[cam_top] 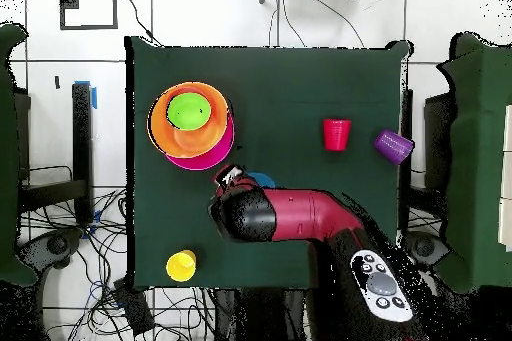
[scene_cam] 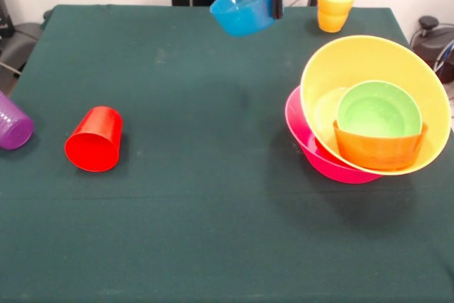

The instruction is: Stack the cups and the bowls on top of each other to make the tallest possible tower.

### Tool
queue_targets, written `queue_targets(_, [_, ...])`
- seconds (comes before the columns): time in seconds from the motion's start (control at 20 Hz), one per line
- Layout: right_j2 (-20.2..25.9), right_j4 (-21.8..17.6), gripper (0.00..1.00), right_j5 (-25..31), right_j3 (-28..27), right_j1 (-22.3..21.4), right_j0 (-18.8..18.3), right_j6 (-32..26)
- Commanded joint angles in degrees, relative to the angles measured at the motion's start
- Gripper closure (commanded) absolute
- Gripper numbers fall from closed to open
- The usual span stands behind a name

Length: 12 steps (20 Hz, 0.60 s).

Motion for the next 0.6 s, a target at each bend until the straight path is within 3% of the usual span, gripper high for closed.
queue_targets(0.05, [6.4,1.3,1.0,8.6,-10.5,4.6,-0.9,-6.4])
queue_targets(0.3, [8.3,-0.6,1.0,11.9,-17.1,9.4,-2.4,-10.7])
queue_targets(0.6, [10.0,-0.8,1.0,17.3,-18.6,6.9,-3.7,-11.6])
